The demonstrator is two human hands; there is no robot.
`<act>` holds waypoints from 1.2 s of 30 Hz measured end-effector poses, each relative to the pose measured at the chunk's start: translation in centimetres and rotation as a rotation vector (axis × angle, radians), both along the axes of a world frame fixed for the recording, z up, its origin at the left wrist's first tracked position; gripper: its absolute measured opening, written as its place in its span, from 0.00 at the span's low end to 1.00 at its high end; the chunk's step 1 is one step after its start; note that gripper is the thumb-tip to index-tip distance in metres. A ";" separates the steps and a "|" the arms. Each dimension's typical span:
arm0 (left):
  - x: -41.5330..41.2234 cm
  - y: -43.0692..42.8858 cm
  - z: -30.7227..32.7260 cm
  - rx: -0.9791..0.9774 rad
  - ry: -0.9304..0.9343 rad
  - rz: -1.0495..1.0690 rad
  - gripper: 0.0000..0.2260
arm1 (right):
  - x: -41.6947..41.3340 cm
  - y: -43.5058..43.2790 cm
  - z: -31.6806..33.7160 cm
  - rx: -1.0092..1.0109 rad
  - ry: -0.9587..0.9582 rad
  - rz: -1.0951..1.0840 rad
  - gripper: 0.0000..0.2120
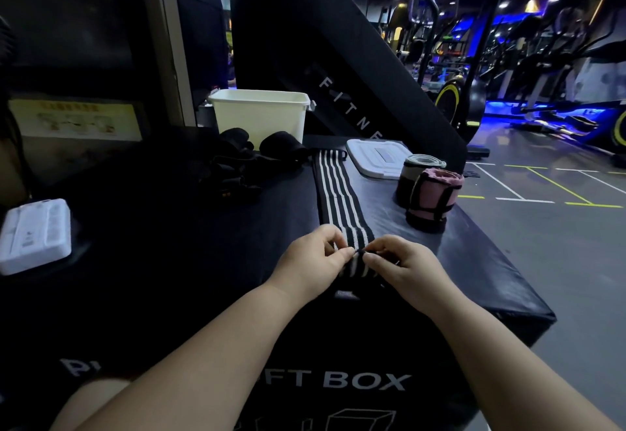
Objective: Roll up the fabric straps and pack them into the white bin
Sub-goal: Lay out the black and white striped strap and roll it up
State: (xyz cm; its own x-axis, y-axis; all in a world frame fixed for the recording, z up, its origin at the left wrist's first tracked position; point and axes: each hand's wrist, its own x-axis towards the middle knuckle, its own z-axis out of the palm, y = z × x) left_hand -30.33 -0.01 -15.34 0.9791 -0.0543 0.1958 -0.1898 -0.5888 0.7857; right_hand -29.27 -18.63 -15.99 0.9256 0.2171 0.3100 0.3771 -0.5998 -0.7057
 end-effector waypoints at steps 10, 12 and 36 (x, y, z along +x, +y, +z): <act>-0.5 0.0 -0.7 -0.075 -0.192 -0.014 0.06 | 0.6 0.4 0.5 -0.096 0.001 -0.057 0.07; -0.7 0.3 -0.7 -0.140 -0.127 -0.045 0.07 | 0.8 0.5 0.7 -0.121 0.014 -0.054 0.04; 2.4 0.1 -0.2 0.011 0.001 0.069 0.06 | 0.8 -0.8 -0.1 -0.160 -0.070 0.072 0.21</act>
State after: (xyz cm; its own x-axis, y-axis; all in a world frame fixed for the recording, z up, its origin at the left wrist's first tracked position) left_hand -27.96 0.12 -15.52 0.9808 0.0108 0.1948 -0.1480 -0.6092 0.7791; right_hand -28.44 -19.39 -16.09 0.8831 0.3340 0.3295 0.4682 -0.6719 -0.5739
